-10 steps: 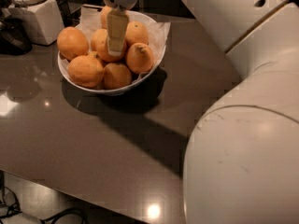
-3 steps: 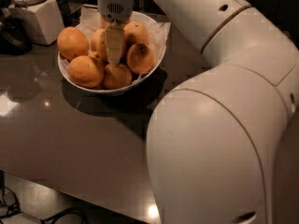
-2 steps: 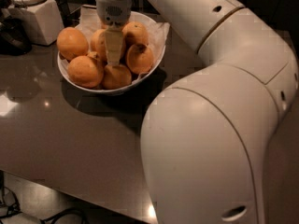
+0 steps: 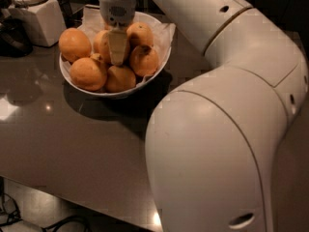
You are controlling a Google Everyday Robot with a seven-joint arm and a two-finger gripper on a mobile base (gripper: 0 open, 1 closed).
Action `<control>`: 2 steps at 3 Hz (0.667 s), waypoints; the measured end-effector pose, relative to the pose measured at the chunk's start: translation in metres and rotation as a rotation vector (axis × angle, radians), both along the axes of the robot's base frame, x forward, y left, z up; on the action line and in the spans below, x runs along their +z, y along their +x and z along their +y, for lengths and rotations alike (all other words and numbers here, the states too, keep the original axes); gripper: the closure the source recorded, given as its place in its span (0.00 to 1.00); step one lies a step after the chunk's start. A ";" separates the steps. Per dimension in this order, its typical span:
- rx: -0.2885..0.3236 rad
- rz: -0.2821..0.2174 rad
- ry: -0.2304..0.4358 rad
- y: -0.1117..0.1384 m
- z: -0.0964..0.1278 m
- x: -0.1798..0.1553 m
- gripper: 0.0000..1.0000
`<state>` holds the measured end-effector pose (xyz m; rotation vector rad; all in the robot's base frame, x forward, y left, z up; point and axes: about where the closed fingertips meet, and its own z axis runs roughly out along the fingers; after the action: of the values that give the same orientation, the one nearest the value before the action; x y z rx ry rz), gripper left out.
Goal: Pick orange from white bowl
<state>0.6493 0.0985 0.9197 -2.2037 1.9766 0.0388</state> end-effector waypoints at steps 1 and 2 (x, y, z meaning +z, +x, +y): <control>0.000 0.000 0.000 0.000 0.000 0.003 0.91; 0.012 -0.069 0.075 -0.013 -0.022 0.022 1.00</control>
Offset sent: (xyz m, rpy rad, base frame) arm -0.0687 -0.0302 0.0745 0.3368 -0.2364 0.1089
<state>0.6366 0.0761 0.9415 -2.1411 1.8945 0.0373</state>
